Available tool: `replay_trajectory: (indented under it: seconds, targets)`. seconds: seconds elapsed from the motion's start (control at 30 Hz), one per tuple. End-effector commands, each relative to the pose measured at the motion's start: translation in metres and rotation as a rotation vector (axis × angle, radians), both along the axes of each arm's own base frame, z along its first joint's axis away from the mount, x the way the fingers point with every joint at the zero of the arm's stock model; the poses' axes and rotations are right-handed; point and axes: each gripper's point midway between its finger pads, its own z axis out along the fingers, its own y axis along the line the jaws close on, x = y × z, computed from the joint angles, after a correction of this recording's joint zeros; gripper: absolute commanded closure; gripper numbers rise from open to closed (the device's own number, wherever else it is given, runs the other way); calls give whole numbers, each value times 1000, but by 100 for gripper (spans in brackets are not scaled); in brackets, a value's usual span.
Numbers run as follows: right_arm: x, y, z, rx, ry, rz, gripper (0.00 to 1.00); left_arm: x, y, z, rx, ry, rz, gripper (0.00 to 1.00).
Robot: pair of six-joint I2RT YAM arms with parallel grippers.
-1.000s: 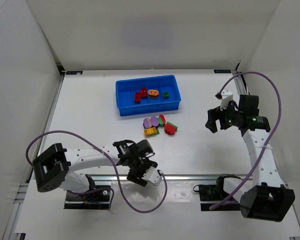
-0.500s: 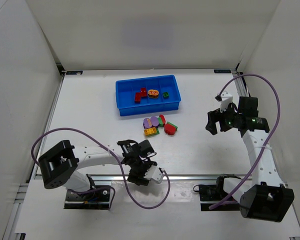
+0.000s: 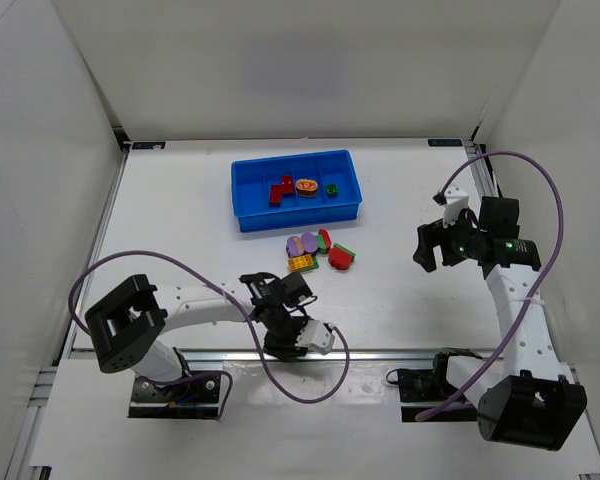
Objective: Sort the legos into containers by color
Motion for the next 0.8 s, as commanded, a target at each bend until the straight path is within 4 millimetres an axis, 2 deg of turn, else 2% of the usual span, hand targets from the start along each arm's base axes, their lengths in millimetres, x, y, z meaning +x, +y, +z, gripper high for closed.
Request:
replay_trajectory:
  seconds: [0.0, 0.17, 0.3, 0.33, 0.4, 0.43, 0.5, 0.53, 0.6, 0.63, 0.67, 0.73, 0.77]
  targets:
    - [2, 1, 6, 10, -24, 8, 10, 9, -5, 13, -36, 6, 60, 69]
    - [5, 10, 12, 61, -16, 39, 11, 34, -11, 43, -106, -40, 161, 72]
    - [11, 20, 20, 122, -3, 58, 11, 69, -22, 90, -208, -104, 274, 72]
    - [16, 22, 22, 149, 12, 45, 11, 87, -24, 107, -244, -127, 323, 72]
    - [23, 32, 28, 229, 44, 46, 11, 107, -27, 123, -269, -140, 396, 71]
    - [25, 40, 34, 278, 50, 61, 11, 126, -27, 141, -307, -167, 440, 71]
    - [34, 49, 46, 337, 63, 62, 11, 147, -28, 155, -325, -180, 510, 71]
    - [39, 56, 48, 396, 108, 37, 11, 165, -27, 168, -345, -196, 558, 70]
    - [50, 66, 63, 454, 115, 34, 12, 182, -26, 178, -359, -204, 619, 70]
    - [54, 73, 65, 526, 181, -11, 13, 191, -25, 177, -350, -212, 641, 70]
    - [59, 77, 69, 555, 199, -28, 14, 202, -25, 186, -365, -238, 661, 70]
    - [66, 93, 84, 608, 212, -4, 15, 216, -22, 190, -365, -269, 698, 70]
    - [72, 96, 84, 649, 255, -36, 15, 226, -22, 191, -371, -279, 716, 70]
